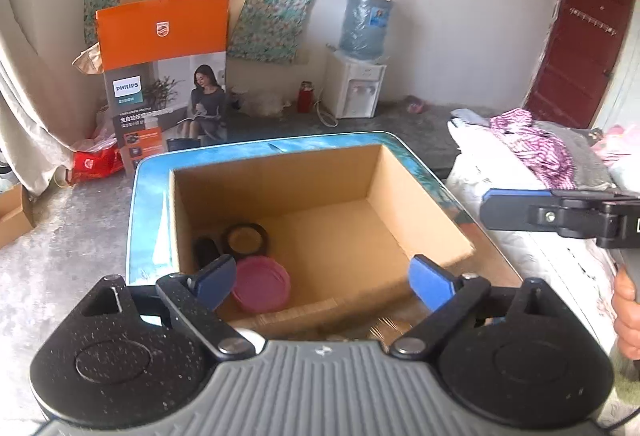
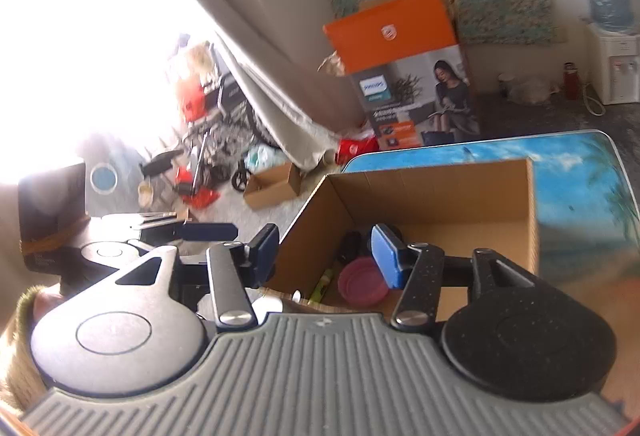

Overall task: Organize rigid objects
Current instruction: 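Move the open right gripper to the green dropper bottle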

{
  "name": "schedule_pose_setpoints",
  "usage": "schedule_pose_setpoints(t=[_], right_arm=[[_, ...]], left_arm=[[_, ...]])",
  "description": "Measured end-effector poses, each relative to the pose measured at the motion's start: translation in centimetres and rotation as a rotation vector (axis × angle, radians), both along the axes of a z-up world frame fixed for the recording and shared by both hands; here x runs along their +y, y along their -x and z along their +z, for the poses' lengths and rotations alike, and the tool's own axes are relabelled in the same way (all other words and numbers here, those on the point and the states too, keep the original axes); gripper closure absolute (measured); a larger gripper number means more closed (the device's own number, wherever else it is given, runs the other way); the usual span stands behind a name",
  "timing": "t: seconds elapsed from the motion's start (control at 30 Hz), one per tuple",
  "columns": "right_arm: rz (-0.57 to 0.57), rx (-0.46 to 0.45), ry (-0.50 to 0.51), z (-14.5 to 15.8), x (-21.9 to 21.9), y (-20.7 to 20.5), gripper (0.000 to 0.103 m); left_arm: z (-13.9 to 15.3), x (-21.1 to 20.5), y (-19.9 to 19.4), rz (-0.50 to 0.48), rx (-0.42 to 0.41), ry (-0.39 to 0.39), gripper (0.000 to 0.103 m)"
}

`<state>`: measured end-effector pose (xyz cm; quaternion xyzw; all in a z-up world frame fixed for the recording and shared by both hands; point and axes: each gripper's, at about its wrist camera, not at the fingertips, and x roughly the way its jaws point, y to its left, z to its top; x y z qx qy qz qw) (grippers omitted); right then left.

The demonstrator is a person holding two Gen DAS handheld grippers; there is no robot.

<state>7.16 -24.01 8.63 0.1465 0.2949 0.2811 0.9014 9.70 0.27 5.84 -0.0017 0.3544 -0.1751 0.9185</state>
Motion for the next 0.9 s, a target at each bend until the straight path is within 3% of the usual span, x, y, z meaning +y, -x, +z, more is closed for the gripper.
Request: schedule_pose_setpoints(t=[0.13, 0.27, 0.4, 0.6, 0.9], right_arm=[[-0.097, -0.008, 0.05, -2.7, -1.6, 4.5, 0.049], [-0.156, 0.028, 0.108, -5.9, -2.4, 6.9, 0.048], [-0.171, 0.092, 0.122, -9.0, -2.5, 7.7, 0.049], [-0.153, 0.127, 0.183, -11.6, -1.6, 7.6, 0.049], [-0.13, 0.149, 0.194, -11.9, -1.2, 3.7, 0.06]], left_arm=[[-3.2, -1.7, 3.1, -0.033, -0.027, -0.033, 0.008], [-6.7, -4.5, 4.9, -0.13, -0.037, -0.05, 0.008], [-9.9, -7.7, 5.6, -0.196, -0.07, -0.135, 0.008], [-13.1, -11.1, 6.6, -0.287, -0.097, -0.205, 0.011], [-14.2, -13.0, 5.1, -0.331, -0.095, -0.179, 0.033]])
